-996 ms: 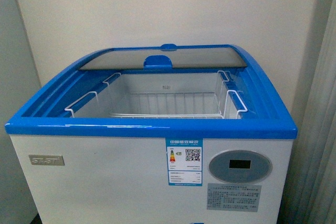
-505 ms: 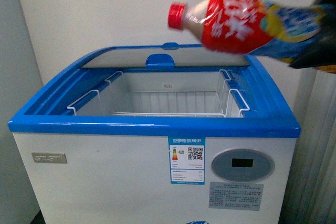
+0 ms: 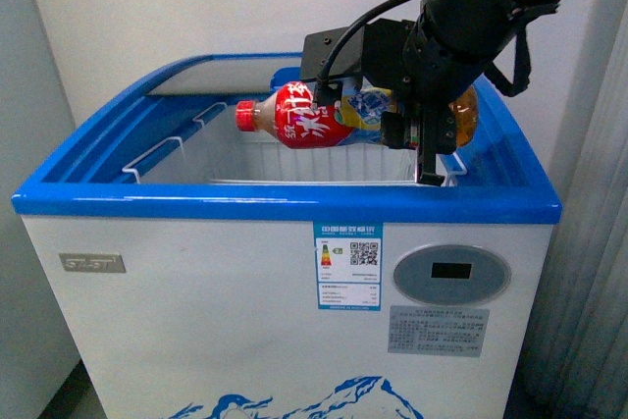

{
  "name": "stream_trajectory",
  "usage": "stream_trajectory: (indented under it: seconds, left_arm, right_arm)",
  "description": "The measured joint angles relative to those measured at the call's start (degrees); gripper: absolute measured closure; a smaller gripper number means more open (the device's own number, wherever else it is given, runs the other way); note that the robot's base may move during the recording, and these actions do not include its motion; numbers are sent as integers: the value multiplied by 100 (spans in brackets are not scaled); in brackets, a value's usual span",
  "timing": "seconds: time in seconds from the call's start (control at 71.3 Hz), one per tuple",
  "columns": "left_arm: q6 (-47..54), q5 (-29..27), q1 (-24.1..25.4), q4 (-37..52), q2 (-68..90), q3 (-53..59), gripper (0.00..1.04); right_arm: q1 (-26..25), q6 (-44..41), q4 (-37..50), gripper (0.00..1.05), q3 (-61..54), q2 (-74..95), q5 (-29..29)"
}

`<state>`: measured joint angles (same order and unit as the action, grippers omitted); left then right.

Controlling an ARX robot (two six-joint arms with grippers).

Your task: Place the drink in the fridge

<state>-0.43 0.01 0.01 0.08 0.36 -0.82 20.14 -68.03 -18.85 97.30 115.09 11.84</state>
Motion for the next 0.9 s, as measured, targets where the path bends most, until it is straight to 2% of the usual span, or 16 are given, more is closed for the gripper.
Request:
stream_trajectory:
  seconds: [0.323,0.659,0.785,0.897]
  left_arm:
    - [0,0,0,0,0,0,102]
    - [0,0,0,0,0,2,102]
    - [0,0,0,0,0,2,102]
    - [0,0,0,0,0,0,102]
  right_arm:
    - [28,138,422,65,249,605,55]
    - [142,295,828,8,-345,24,-299]
    - [144,592,1064,8,-1027,-704,-562]
    - [142,1207,1311,8,-1906,-1657,-658]
